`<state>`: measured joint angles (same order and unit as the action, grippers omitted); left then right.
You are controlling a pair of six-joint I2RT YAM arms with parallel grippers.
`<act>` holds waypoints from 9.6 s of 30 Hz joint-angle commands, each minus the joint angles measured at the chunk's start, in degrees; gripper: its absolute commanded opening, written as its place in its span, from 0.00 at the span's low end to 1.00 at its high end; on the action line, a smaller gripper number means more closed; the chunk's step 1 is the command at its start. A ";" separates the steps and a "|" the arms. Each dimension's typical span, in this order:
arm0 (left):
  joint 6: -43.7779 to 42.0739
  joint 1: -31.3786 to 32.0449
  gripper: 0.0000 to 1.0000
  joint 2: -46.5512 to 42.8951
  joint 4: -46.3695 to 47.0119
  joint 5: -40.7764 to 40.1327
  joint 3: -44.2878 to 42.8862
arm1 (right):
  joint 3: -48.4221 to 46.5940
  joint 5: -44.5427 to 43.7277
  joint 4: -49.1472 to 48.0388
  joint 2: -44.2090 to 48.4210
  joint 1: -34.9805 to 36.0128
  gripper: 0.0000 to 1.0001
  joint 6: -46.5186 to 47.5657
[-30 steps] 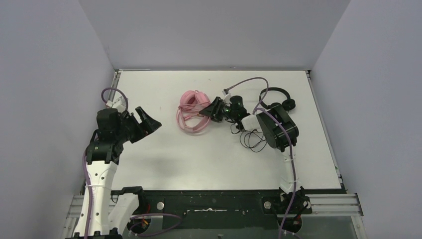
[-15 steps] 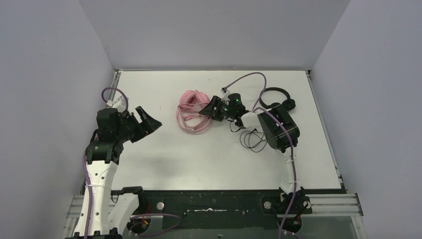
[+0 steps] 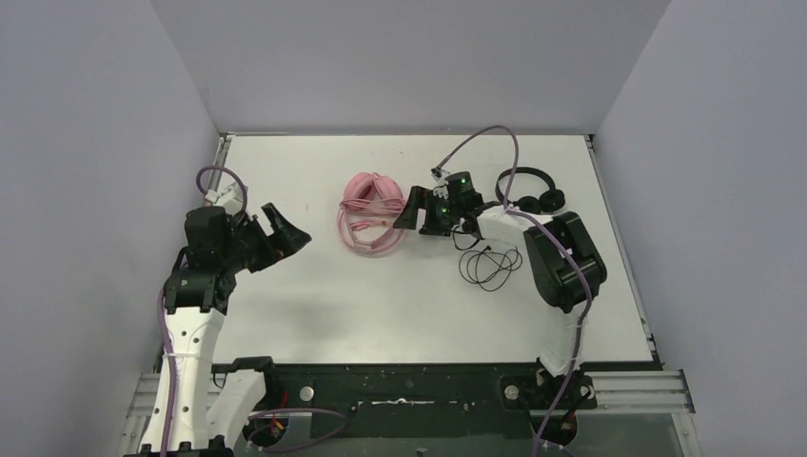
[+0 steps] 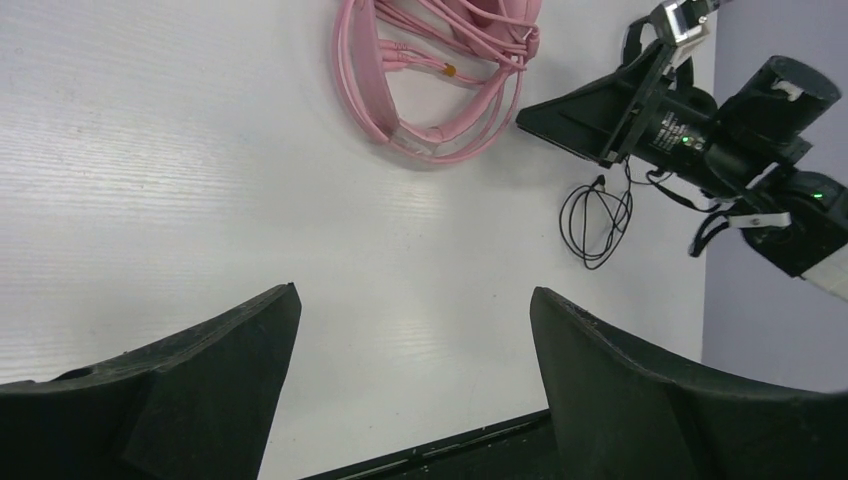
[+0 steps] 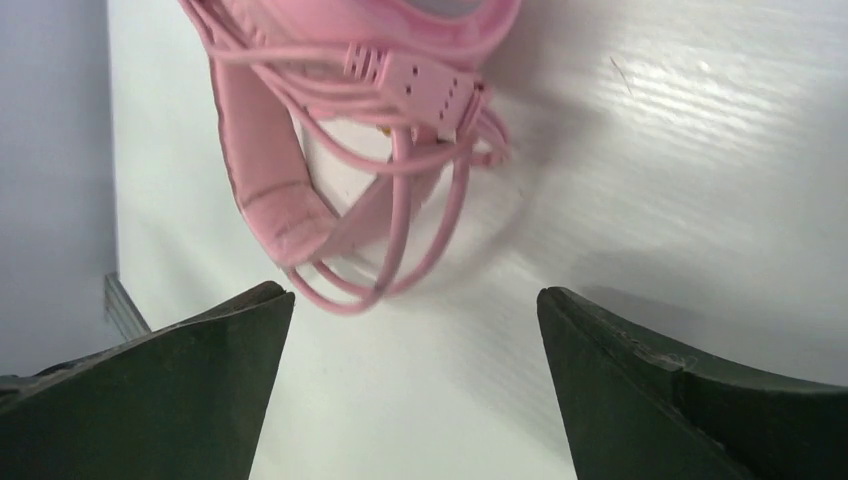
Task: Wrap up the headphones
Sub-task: Place the headphones at the center of the board, then pick up the headphones from the center of the board, then wrap the headphones cable around the headphones.
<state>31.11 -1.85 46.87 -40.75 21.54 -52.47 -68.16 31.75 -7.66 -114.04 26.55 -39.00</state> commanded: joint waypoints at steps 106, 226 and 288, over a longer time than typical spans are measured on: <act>-10.81 28.83 0.66 25.35 18.67 6.40 -13.14 | 1.72 18.73 8.67 41.97 -3.86 0.00 13.30; -13.80 12.30 0.00 11.36 0.23 24.66 -31.16 | 13.06 -8.73 22.19 48.35 -19.42 0.00 24.12; -1.92 52.52 0.00 45.18 -9.67 -51.53 -24.98 | -46.08 14.31 55.69 25.59 -8.24 0.00 21.60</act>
<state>25.08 52.69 90.70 -51.53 -26.89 -71.90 -110.54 46.68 44.18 -88.84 16.82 -17.12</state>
